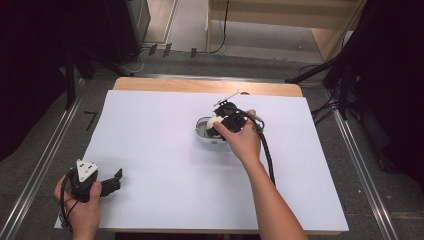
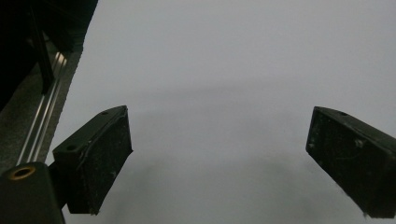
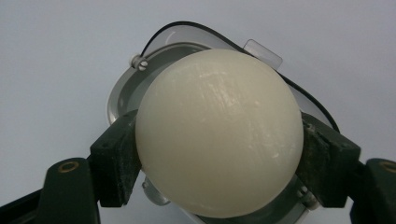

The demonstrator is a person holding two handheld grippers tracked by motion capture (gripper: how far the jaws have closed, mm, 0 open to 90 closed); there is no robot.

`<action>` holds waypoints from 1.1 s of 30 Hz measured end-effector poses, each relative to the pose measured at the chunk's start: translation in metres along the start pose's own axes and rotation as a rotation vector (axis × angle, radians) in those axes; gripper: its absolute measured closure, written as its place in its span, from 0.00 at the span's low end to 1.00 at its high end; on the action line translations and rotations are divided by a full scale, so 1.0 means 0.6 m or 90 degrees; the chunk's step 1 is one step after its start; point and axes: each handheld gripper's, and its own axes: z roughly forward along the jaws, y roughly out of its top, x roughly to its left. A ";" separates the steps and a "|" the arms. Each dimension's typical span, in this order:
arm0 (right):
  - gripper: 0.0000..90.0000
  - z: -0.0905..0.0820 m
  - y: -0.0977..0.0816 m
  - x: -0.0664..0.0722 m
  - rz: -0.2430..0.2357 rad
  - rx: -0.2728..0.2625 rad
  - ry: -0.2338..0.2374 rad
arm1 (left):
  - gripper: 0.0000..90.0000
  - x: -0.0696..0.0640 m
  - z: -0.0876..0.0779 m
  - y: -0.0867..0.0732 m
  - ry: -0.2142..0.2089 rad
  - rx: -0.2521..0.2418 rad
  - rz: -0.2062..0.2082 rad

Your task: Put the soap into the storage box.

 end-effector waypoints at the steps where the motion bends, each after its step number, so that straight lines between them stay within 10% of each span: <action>1: 0.27 0.002 0.000 0.000 0.002 0.001 -0.002 | 0.08 0.000 0.000 0.000 0.000 0.000 -0.001; 33: 0.25 0.006 -0.008 -0.006 0.021 0.005 0.020 | 0.08 -0.001 0.001 0.000 0.000 0.003 0.007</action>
